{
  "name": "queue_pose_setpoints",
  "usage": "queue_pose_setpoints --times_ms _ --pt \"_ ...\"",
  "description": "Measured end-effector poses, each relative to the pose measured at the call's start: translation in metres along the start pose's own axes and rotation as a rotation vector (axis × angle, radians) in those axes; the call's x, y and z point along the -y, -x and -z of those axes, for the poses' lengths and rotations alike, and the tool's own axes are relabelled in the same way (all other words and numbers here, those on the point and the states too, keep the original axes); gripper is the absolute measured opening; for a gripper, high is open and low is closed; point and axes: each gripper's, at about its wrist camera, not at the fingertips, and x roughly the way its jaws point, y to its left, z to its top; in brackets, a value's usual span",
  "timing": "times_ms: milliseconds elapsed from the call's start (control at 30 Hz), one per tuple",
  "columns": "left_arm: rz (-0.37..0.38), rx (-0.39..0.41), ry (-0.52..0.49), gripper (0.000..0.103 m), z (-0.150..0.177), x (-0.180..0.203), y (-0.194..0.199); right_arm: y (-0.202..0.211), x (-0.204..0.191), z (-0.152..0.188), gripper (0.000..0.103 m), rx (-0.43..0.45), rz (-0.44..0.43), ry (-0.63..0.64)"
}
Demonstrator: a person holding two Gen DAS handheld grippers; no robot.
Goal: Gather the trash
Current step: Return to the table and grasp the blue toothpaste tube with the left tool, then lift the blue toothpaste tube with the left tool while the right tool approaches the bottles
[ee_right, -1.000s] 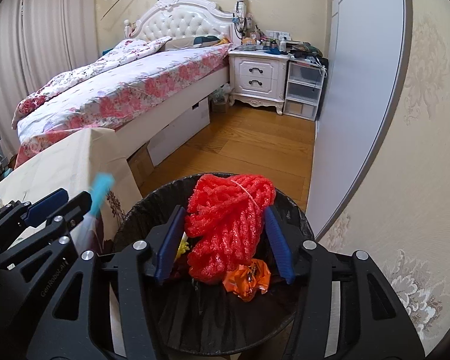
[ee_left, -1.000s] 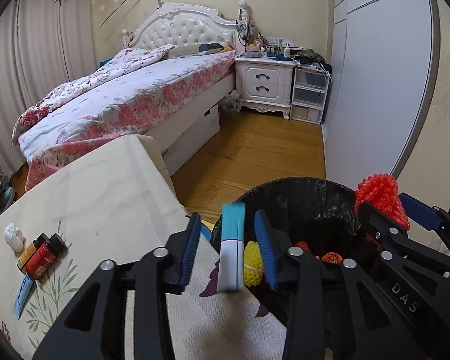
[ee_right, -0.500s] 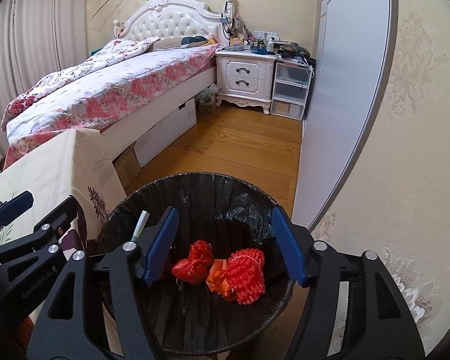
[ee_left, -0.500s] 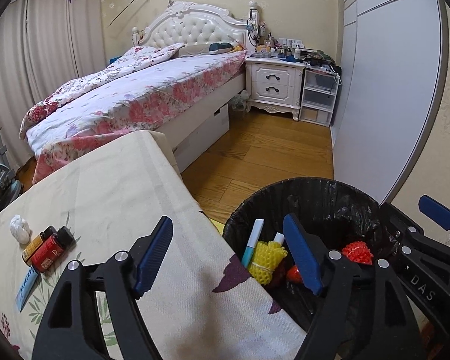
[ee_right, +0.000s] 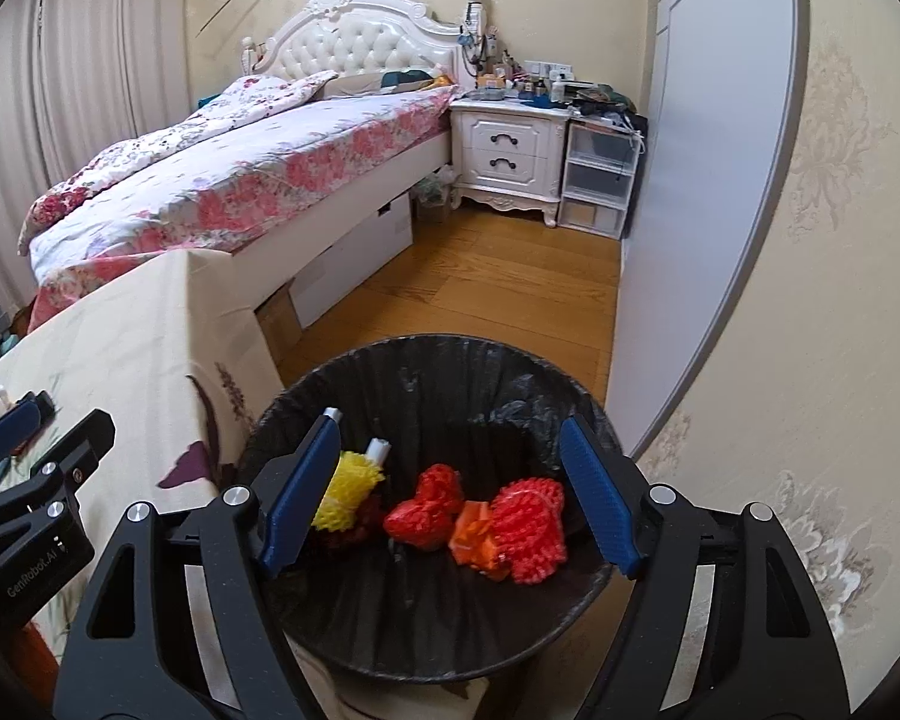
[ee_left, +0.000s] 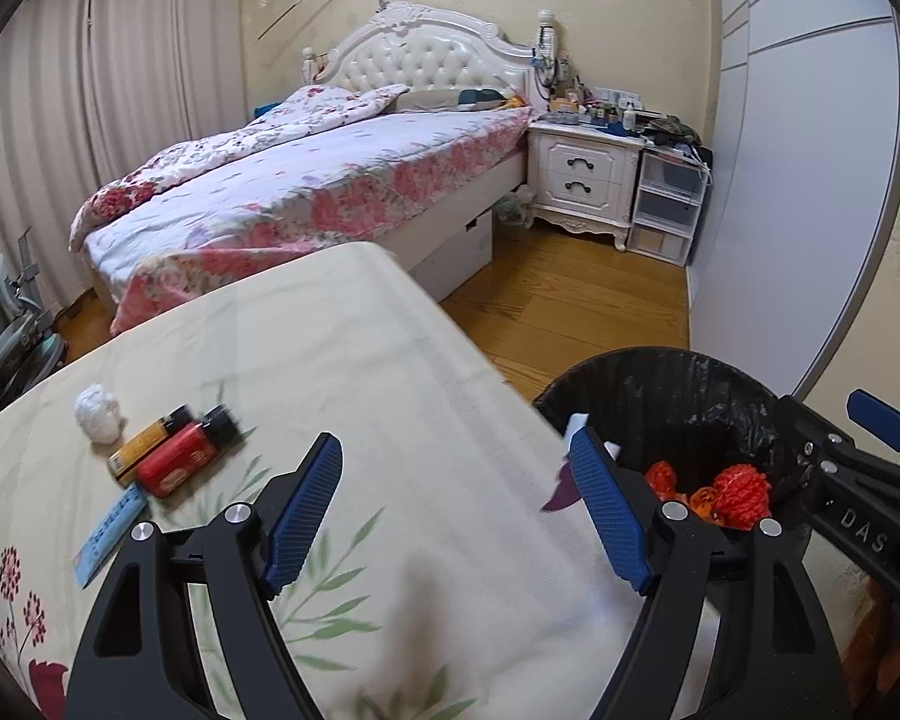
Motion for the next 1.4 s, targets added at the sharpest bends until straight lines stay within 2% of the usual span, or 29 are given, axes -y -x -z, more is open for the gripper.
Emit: queue_pose_setpoints --times_ms 133,367,567,733,867,967,1133,1233,1400 --pt "-0.036 -0.013 0.028 0.076 0.010 -0.025 0.008 0.004 -0.023 0.003 0.074 -0.011 -0.058 0.027" --pt "-0.156 -0.045 0.099 0.076 0.031 -0.089 0.020 0.007 -0.077 0.009 0.074 -0.035 -0.146 0.115" --pt "-0.245 -0.109 0.180 0.076 0.045 -0.147 0.016 0.007 -0.124 0.017 0.074 -0.065 -0.222 0.185" --pt "-0.206 -0.188 0.207 0.076 0.050 -0.169 0.001 0.007 -0.153 0.024 0.074 -0.081 -0.256 0.232" --pt "-0.169 -0.220 0.202 0.076 0.048 -0.175 -0.007 0.007 -0.167 0.027 0.074 -0.090 -0.267 0.255" --pt "-0.143 -0.219 0.193 0.067 0.047 -0.178 -0.009 0.006 -0.172 0.030 0.074 -0.095 -0.269 0.265" --pt "-0.119 -0.193 0.145 0.039 0.049 -0.174 -0.005 0.003 -0.176 0.032 0.074 -0.103 -0.270 0.272" --pt "-0.116 -0.184 0.112 0.028 0.050 -0.169 -0.003 0.002 -0.177 0.032 0.074 -0.106 -0.271 0.275" --pt "-0.110 -0.181 0.093 0.025 0.054 -0.164 0.002 0.002 -0.178 0.033 0.074 -0.106 -0.271 0.274"
